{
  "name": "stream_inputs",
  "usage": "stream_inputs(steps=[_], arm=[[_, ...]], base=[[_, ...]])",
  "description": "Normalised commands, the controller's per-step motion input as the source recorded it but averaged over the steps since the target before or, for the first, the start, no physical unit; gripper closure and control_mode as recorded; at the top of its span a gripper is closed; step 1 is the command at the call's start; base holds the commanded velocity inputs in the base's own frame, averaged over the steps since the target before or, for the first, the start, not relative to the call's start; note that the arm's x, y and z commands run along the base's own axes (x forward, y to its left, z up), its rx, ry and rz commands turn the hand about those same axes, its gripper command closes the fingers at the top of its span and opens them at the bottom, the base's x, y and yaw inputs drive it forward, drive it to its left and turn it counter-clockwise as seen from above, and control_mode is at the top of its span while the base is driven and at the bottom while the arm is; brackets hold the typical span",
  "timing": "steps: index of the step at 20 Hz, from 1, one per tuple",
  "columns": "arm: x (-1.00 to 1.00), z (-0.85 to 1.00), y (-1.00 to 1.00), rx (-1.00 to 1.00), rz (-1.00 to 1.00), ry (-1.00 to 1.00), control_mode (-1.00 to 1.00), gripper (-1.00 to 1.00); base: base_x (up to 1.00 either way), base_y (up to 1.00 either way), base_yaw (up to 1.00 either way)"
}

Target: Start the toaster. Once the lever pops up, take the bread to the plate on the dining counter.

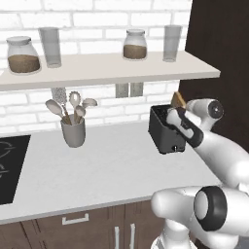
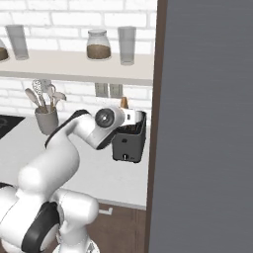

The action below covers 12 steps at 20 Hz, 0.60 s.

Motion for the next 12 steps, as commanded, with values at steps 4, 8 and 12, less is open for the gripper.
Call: stream_inputs(steps=[4,8,12], arm=[[-0.69,0.88,0.05,-0.03,0.02,0.05,-1.0,1.0],[-0.86,0.87,0.0,-0.03,0.0,0.18,-1.0,1.0],[-1.0,0.19,0.14,-0.08,0.0,0.12,-1.0,1.0]], base=[[0.0,0.0,0.0],[0.0,0.0,0.0],[0.0,0.0,0.0]])
